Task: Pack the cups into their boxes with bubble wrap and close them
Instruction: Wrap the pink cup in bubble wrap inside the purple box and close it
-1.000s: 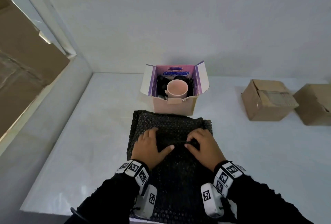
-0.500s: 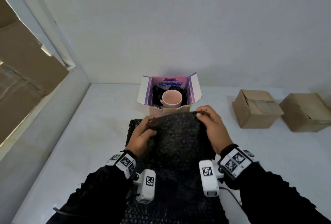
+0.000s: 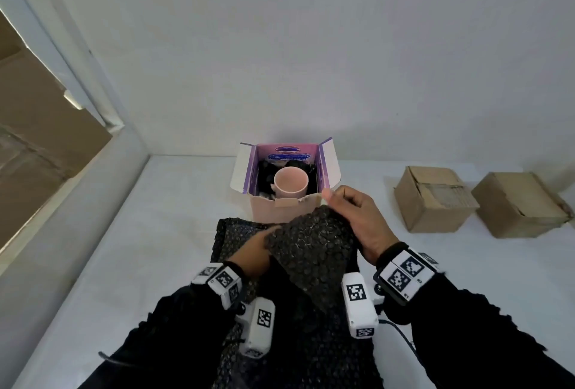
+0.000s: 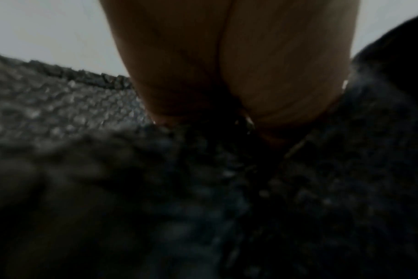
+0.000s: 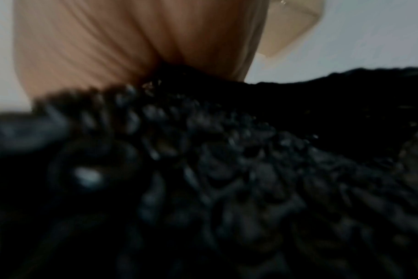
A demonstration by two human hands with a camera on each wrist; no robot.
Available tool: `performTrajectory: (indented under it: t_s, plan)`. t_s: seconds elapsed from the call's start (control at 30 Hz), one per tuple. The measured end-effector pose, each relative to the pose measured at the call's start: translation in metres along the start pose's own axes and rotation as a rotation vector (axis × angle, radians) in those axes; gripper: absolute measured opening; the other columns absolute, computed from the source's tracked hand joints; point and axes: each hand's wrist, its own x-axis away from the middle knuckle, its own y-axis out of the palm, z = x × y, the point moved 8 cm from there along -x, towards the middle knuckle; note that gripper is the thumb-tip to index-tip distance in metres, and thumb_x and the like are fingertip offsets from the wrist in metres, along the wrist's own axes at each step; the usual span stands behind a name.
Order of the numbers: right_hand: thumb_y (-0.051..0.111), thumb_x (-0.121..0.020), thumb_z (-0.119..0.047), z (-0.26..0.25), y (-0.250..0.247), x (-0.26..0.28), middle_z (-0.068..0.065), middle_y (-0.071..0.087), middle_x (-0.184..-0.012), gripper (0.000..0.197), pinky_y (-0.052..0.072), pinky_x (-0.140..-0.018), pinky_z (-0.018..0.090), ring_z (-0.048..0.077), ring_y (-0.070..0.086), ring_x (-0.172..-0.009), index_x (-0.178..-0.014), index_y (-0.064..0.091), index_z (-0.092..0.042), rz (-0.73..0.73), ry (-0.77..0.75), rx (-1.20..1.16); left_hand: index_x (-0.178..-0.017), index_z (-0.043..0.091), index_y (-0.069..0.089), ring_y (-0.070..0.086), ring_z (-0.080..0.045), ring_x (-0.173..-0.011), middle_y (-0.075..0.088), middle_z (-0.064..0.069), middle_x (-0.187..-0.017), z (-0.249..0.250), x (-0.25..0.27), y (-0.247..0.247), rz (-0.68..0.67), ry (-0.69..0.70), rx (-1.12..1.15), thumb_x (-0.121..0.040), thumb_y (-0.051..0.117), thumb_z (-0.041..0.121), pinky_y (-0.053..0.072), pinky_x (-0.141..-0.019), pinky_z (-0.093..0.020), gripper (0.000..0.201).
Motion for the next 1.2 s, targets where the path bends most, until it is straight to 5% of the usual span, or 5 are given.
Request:
performTrajectory:
  t_s: [0.33, 0.57, 0.7, 0.97, 1.2]
  plan:
    - [0.069, -0.07, -0.019, 0.01, 0.011, -0.026, -0.005, 0.059, -0.081, 0.018, 0.043, -0.067, 0.03, 0.023, 0.061, -0.091, -0.086, 0.066, -0.027, -0.217, -0.145, 1.286, -0.11, 0.04, 0.056, 0.061, -0.008, -0.089, 0.067, 0.015, -0.098, 0.037, -0.003, -0.071, 0.088, 0.123, -0.487, -0.052, 0.072, 0.071, 0.051, -0.08, -0.033, 0.067]
    - [0.058, -0.072, 0.0, -0.042, 0.013, -0.029, 0.001, 0.053, -0.123, 0.036, 0.04, -0.091, 0.033, 0.027, 0.04, -0.114, -0.097, 0.068, -0.023, -0.01, -0.57, 0.997, -0.087, 0.023, 0.057, 0.059, -0.023, -0.083, 0.057, 0.004, -0.081, 0.051, -0.004, -0.091, 0.163, 0.218, -0.378, -0.089, 0.056, 0.021, 0.039, -0.07, -0.031, 0.004]
    - [0.045, -0.074, -0.011, -0.036, 0.016, -0.038, -0.01, 0.056, -0.084, 0.038, 0.039, -0.072, 0.034, 0.019, 0.051, -0.084, -0.106, 0.062, -0.024, -0.192, -0.446, 0.943, -0.099, 0.022, 0.05, 0.057, -0.02, -0.082, 0.061, 0.002, -0.085, 0.051, -0.006, -0.107, 0.221, 0.206, -0.275, -0.09, 0.052, 0.007, 0.041, -0.07, -0.032, 0.018]
    - [0.061, -0.06, -0.079, -0.048, 0.019, -0.056, -0.017, 0.054, -0.099, 0.066, 0.029, -0.087, 0.035, 0.009, 0.04, -0.097, -0.11, 0.049, -0.037, -0.302, -0.338, 1.136, -0.083, 0.034, 0.053, 0.053, 0.0, -0.064, 0.055, 0.015, -0.066, 0.082, -0.004, -0.13, 0.314, 0.316, -0.372, -0.074, 0.065, 0.043, 0.035, -0.059, -0.015, 0.018]
    - [0.068, -0.076, -0.024, -0.085, 0.022, -0.099, 0.002, 0.056, -0.09, 0.023, 0.043, -0.073, 0.038, 0.026, 0.052, -0.087, -0.093, 0.055, -0.018, -0.156, -0.565, 1.355, -0.084, 0.019, 0.056, 0.056, -0.019, -0.077, 0.053, 0.003, -0.084, 0.088, -0.028, -0.15, 0.404, 0.334, -0.428, -0.072, 0.061, 0.0, 0.043, -0.067, -0.03, 0.023]
